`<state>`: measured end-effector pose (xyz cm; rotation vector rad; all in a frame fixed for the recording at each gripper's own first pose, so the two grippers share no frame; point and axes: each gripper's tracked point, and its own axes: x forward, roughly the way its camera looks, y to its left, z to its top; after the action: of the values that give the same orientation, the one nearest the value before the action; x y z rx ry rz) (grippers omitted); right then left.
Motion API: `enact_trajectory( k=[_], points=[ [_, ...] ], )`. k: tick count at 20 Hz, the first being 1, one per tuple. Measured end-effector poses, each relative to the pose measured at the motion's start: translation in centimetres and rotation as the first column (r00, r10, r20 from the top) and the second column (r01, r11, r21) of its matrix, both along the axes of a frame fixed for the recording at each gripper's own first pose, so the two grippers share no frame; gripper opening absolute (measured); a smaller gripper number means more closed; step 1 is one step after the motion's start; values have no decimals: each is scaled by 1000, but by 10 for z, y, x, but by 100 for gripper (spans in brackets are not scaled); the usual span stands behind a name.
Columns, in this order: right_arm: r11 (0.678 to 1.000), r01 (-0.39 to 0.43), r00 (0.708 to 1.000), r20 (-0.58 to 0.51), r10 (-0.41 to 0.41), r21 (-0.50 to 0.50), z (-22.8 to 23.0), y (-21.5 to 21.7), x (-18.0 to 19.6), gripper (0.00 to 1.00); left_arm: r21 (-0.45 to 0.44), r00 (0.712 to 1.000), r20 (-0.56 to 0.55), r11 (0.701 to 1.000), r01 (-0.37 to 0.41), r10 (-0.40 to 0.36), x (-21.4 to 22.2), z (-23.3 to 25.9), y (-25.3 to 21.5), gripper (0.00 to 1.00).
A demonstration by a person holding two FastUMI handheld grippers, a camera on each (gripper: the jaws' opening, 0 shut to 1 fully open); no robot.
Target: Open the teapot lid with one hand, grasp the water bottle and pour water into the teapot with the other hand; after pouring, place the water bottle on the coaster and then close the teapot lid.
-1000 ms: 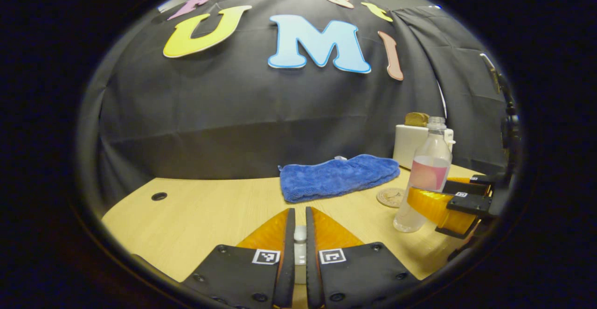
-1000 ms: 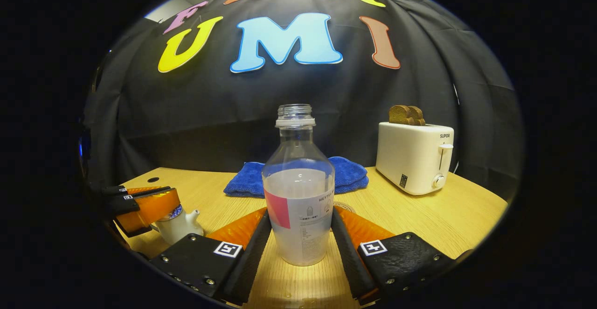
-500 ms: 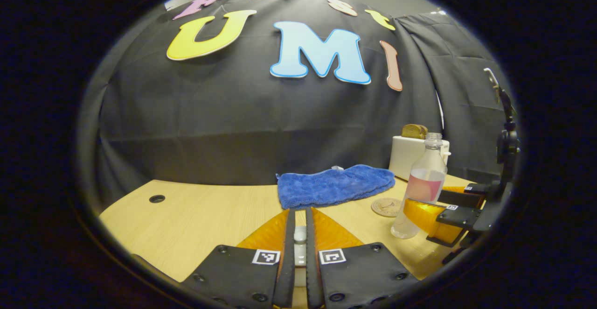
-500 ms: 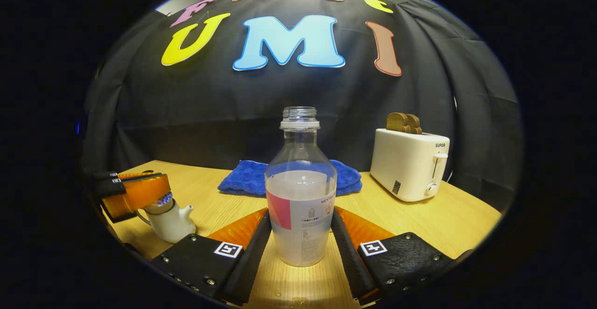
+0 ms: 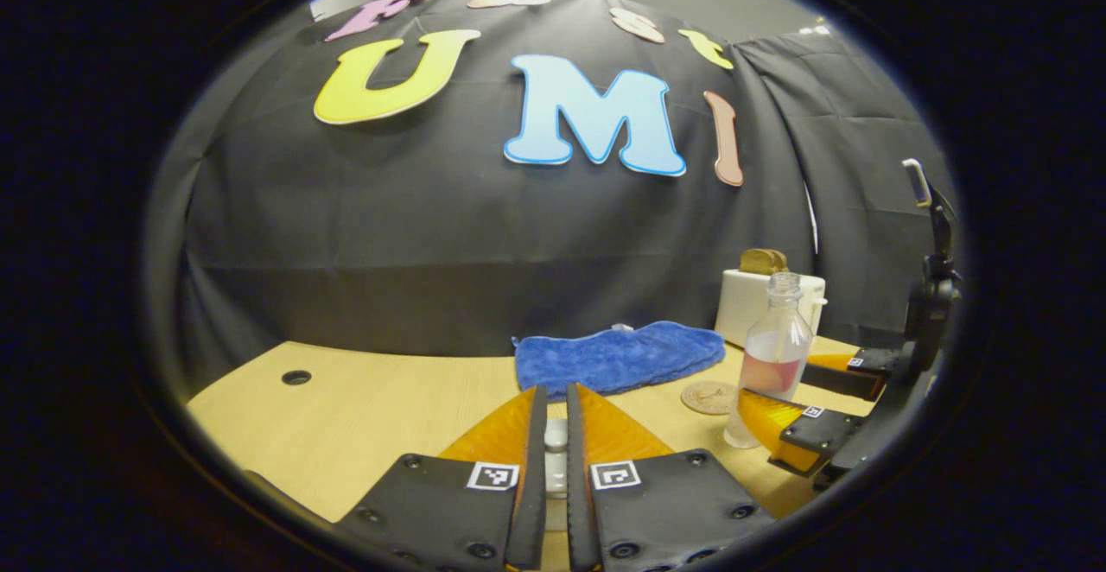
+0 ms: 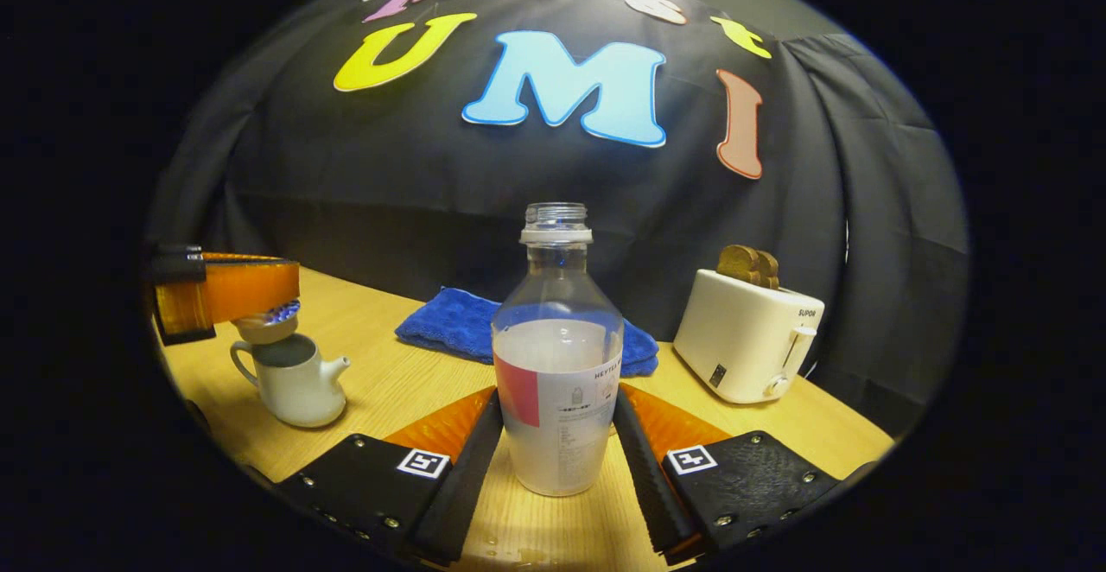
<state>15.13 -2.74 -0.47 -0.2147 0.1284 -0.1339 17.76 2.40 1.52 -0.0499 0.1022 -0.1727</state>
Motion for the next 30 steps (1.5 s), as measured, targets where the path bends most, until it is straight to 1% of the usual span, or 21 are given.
enact_trajectory(
  k=[2, 5, 7, 9, 11, 13, 14, 17, 19, 23, 24, 27, 29, 30],
  points=[
    [999, -9, 1000, -6, 9, -40, -1, 5, -3, 76, -17, 1000, -4, 1000, -15, 15, -4, -6, 12, 17],
    [989, -28, 1000, -15, 26, -144, -1, 12, -9, 76, 16, 999, -24, 999, -41, 41, -5, -17, 36, 17],
    [976, -37, 999, -24, 33, -215, -2, 16, -12, 76, -4, 998, -27, 999, -51, 51, -9, -19, 49, 17],
    [957, -46, 999, -36, 38, -285, -3, 20, -14, 76, -29, 998, -34, 998, -57, 56, -15, -23, 59, 18],
    [942, -56, 998, -49, 42, -331, -4, 26, -18, 76, -41, 998, -42, 998, -56, 54, -22, -25, 63, 17],
    [939, -60, 997, -63, 41, -339, -6, 32, -23, 76, -58, 998, -39, 997, -59, 57, -27, -25, 67, 18],
    [941, -64, 996, -75, 42, -331, -6, 36, -25, 77, -67, 998, -31, 996, -59, 57, -28, -22, 69, 16],
    [948, -76, 995, -91, 51, -309, -2, 54, -30, 77, -51, 999, -21, 998, -47, 46, -28, -20, 69, 17],
    [934, -82, 994, -94, 52, -349, -1, 65, -31, 77, -45, 999, -22, 998, -42, 41, -28, -19, 71, 18],
    [889, -103, 991, -125, 51, -447, -7, 78, -35, 77, -67, 999, -19, 997, -32, 31, -28, -17, 76, 18],
    [879, -110, 990, -129, 55, -464, -6, 81, -35, 77, -66, 999, -17, 997, -33, 32, -27, -17, 78, 16],
    [864, -113, 989, -141, 49, -490, -5, 83, -41, 76, -72, 999, -22, 997, -33, 32, -26, -19, 82, 17],
    [855, -131, 988, -139, 70, -502, -3, 90, -40, 76, -63, 999, -27, 998, -29, 27, -26, -21, 82, 17],
    [845, -152, 985, -149, 87, -513, -4, 94, -39, 76, -56, 999, -22, 998, -29, 28, -26, -18, 84, 17]
  ],
)
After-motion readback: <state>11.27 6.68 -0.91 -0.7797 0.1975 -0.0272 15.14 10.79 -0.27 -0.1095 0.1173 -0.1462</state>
